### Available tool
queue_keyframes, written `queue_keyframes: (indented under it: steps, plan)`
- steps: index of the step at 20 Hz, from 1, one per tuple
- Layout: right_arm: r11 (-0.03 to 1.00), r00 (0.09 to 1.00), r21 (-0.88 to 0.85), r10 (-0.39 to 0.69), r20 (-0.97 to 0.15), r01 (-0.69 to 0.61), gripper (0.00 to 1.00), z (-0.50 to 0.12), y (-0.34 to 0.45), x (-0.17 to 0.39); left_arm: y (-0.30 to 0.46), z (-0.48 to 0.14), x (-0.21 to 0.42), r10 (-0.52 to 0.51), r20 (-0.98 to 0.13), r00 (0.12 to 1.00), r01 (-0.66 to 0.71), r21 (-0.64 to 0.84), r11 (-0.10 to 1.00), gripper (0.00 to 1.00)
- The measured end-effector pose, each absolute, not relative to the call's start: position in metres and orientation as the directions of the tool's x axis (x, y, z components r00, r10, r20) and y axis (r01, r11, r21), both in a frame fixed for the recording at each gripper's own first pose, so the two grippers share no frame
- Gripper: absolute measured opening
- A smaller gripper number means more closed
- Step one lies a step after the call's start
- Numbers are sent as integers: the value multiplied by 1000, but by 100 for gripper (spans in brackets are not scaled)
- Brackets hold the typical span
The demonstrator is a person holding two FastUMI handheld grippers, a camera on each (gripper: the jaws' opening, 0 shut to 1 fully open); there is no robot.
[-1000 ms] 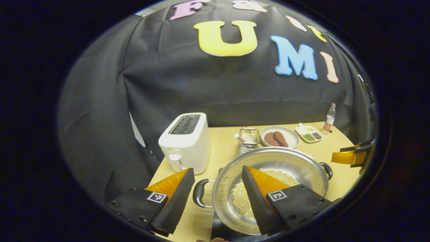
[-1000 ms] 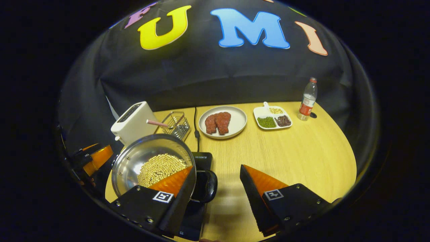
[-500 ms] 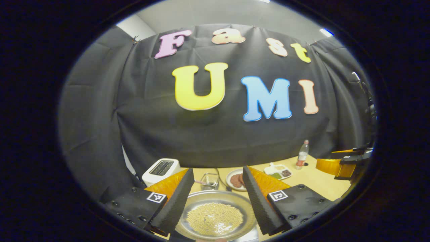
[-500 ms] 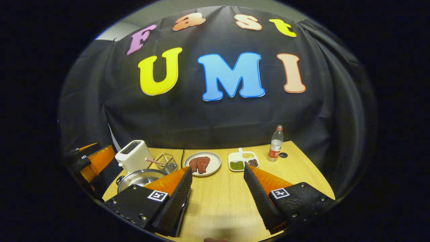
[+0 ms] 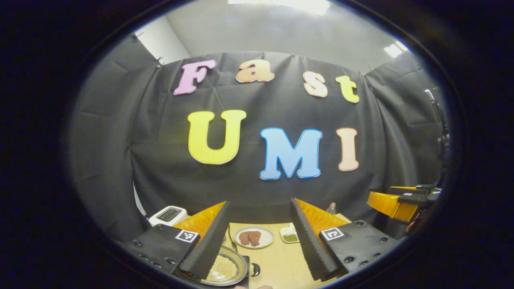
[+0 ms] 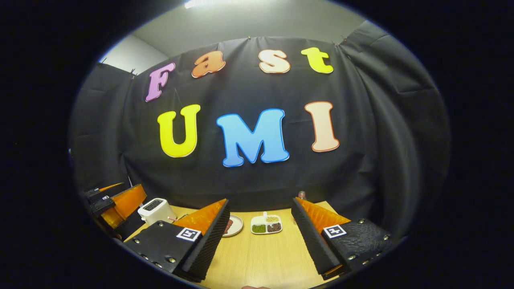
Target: First push the handle of the pot to place it horizontally, then grasp the pot with both hands and set it on the induction cooktop.
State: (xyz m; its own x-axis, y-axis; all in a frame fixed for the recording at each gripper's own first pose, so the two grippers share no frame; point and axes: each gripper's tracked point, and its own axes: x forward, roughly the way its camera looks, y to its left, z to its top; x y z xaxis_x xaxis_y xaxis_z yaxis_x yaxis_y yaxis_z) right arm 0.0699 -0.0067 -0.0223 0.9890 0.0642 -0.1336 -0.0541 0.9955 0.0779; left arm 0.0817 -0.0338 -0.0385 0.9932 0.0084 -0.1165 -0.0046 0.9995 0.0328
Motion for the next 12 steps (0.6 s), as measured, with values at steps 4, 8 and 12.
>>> queue_keyframes:
  steps: [4, 8, 12]
  plan:
    - [990, 987, 107, 104, -118, -92, 95, -3, -25, 68, -64, -21, 70, 15, -104, 994, -13, 24, 1000, 98]
    - [991, 985, 92, 112, -131, -100, 95, -8, -42, 64, -76, -28, 57, 23, -111, 994, -18, 49, 999, 91]
    - [994, 990, 83, 74, -118, -65, 95, -1, -50, 57, -78, -27, 53, -13, -102, 995, 18, 44, 999, 90]
